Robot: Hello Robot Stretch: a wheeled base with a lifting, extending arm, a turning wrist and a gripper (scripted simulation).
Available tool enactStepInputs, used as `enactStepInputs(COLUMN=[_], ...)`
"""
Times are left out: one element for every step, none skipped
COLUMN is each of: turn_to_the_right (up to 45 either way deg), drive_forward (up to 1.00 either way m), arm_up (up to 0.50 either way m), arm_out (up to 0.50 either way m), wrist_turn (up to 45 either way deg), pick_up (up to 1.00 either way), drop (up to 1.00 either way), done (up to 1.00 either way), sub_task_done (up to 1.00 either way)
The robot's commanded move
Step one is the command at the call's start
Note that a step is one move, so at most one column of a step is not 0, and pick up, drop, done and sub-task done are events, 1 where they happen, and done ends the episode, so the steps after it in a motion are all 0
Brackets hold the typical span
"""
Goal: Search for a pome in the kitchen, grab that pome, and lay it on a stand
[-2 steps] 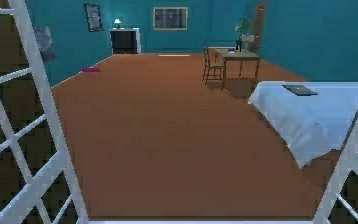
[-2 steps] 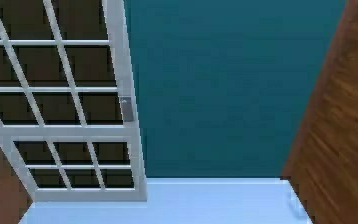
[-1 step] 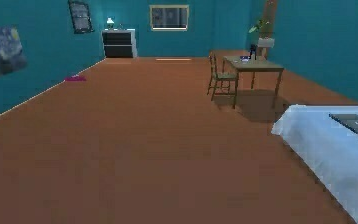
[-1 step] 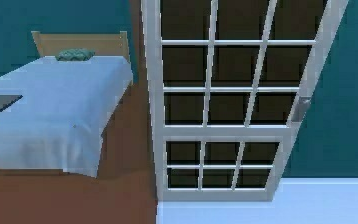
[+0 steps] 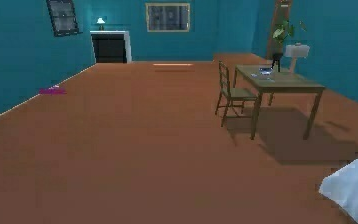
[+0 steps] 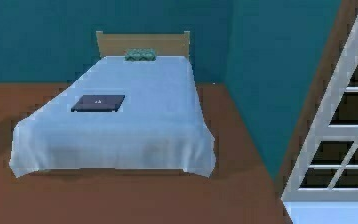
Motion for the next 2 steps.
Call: enactStepInputs(turn_to_the_right=[0.0,0.0], drive_forward=[1.00,1.00], arm_up=[0.00,0.00], arm_out=[0.00,0.00], wrist_turn=[0.0,0.0], pick_up=[0.00,0.00], drop=[0.00,0.00], done=[0.00,0.00], sub_task_done=[0.00,0.00])
